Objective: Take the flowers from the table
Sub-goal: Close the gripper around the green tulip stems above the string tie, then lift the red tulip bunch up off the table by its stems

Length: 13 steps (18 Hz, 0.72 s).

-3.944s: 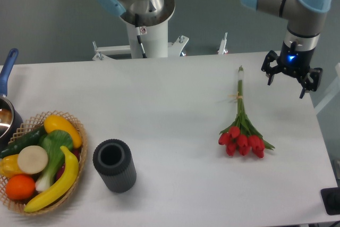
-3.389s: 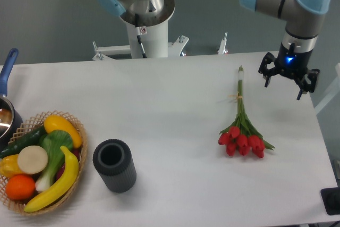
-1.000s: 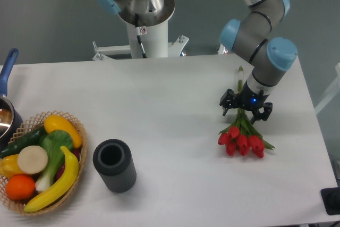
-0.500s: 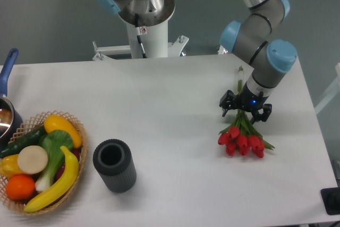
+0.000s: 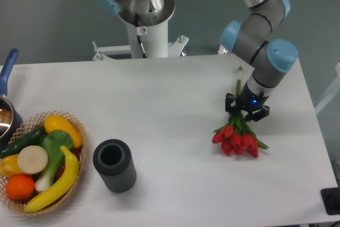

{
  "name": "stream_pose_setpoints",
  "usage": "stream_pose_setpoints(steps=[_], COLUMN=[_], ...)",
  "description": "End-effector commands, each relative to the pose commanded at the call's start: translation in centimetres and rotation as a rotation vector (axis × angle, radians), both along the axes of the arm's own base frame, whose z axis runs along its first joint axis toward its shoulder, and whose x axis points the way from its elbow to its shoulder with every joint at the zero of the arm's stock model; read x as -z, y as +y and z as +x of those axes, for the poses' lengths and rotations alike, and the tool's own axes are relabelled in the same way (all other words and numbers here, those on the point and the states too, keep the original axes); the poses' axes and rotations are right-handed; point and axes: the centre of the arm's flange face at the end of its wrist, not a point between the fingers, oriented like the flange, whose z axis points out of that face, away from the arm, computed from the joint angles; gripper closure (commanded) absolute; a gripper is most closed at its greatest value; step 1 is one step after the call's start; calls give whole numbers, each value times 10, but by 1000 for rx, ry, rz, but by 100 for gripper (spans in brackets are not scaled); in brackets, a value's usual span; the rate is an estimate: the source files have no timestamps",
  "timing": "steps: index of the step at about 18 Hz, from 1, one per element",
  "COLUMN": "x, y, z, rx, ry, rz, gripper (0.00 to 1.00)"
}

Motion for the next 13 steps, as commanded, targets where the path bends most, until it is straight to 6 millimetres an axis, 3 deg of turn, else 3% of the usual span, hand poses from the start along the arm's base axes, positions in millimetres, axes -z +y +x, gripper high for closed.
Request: stream_pose_setpoints(steps=[8, 11, 13], x=[-18, -43, -74], y=[-3, -2, 2], z=[-1, 0, 1], rx=[-6, -6, -26], ry=[25, 65, 109], rz=[7, 20, 34], gripper=[64, 64, 64])
